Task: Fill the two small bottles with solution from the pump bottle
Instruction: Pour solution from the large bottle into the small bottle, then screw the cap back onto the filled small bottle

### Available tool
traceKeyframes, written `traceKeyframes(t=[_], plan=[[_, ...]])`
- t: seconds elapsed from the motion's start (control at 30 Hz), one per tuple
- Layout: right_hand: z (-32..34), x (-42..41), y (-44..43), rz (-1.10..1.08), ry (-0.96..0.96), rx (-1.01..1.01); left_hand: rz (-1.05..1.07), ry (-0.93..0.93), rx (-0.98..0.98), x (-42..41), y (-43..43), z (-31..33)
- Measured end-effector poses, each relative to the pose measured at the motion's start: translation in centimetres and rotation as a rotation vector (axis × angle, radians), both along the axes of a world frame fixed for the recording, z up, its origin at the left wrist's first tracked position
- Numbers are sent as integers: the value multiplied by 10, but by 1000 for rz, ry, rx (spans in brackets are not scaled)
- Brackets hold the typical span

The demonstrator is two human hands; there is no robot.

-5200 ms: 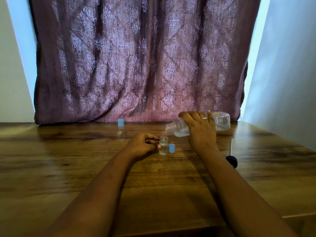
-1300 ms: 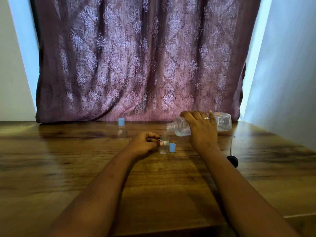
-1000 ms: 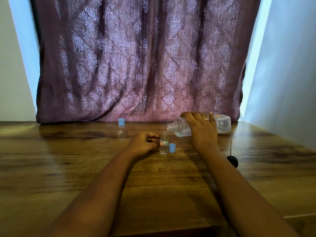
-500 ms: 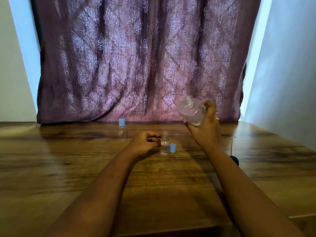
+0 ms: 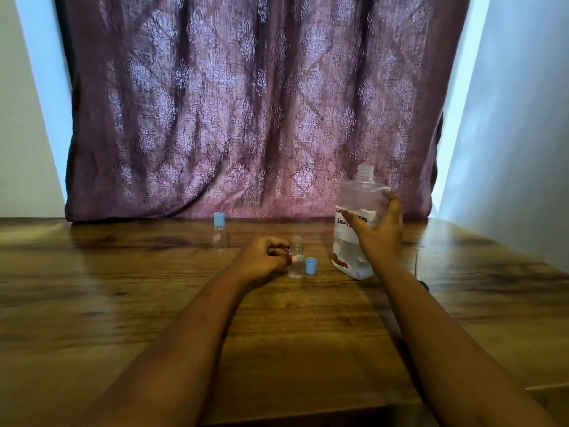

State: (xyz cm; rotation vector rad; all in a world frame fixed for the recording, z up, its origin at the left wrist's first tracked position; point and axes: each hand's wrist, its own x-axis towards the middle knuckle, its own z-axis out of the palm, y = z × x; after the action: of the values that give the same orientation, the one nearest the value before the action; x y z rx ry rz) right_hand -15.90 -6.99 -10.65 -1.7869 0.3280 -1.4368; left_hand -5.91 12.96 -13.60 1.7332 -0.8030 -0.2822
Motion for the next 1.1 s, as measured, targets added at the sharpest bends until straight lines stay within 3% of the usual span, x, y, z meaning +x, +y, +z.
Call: traceKeyframes(t=[0.17, 0.3, 0.4, 0.47, 0.57, 0.83, 0.97, 1.1], plan=[[1, -1, 4, -39, 73, 4, 4, 34, -13, 3, -2, -3], [11, -11, 24, -355, -54, -435, 12, 60, -22, 4, -3, -3], [14, -12, 41, -183, -131, -630, 28, 62, -21, 5, -3, -4], [12, -11, 52, -30, 53, -659, 35, 46, -27, 6, -4, -4], [4, -3, 61, -2, 339, -715, 32, 37, -31, 7, -4, -5], [-5, 8, 59, 166, 995, -519, 6, 53, -40, 10, -4, -6], [-10, 10, 58, 197, 1038, -551, -9, 54, -31, 10, -3, -5], [-6, 10, 55, 131, 824, -575, -32, 80, -64, 10, -4, -7]])
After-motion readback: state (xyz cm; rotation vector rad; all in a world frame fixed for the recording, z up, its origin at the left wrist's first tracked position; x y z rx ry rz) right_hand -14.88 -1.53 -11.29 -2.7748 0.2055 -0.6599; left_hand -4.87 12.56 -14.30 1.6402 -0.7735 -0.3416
